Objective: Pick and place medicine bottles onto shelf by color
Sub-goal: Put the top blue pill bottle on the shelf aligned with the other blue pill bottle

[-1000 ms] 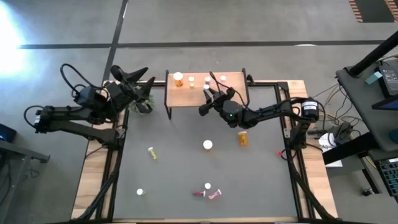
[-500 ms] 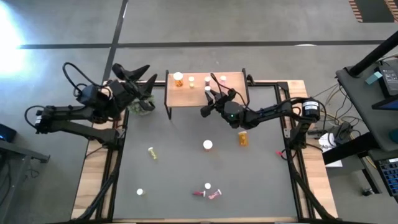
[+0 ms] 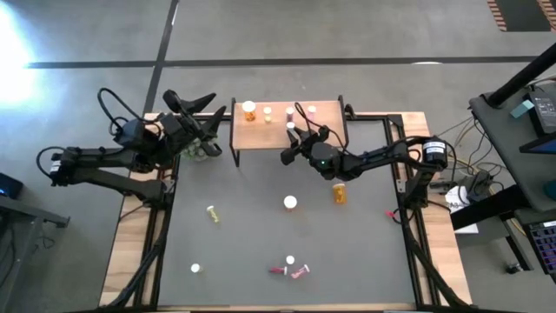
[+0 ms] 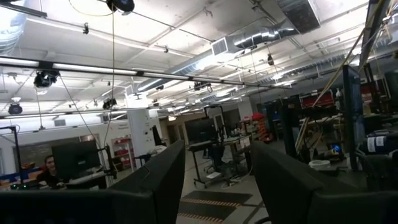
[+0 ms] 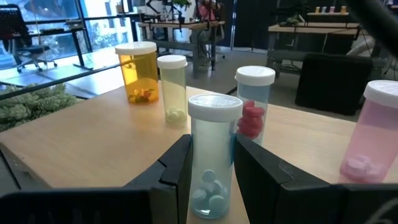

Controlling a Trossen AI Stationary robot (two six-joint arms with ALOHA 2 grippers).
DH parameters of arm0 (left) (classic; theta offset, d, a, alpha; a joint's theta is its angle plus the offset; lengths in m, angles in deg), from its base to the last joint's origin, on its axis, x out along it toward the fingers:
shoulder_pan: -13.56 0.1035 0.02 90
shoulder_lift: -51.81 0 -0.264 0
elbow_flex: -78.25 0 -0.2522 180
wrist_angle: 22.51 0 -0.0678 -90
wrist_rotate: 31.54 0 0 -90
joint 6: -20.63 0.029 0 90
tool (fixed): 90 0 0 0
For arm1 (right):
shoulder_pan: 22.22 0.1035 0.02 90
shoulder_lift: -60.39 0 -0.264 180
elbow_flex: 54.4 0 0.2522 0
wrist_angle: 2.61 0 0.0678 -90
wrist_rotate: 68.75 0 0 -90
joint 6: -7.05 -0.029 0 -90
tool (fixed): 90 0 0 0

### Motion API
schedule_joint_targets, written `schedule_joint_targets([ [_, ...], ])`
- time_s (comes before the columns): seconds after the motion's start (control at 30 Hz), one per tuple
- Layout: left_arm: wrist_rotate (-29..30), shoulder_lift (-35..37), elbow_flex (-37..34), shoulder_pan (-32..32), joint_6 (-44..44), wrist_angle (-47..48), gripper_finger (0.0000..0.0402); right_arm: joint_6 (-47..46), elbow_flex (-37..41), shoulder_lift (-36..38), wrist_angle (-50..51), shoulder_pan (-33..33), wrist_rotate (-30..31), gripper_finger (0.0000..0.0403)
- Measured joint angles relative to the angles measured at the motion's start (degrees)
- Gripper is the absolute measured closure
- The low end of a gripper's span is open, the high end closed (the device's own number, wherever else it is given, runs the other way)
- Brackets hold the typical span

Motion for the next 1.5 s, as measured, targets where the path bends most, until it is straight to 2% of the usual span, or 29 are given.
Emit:
schedule_joint_targets([
  [1.5, 0.1, 0.0, 0.0, 0.0, -0.3, 0.0, 0.0233, -1.9, 0.0, 0.0, 0.6, -1.8, -0.6, 0.0305],
])
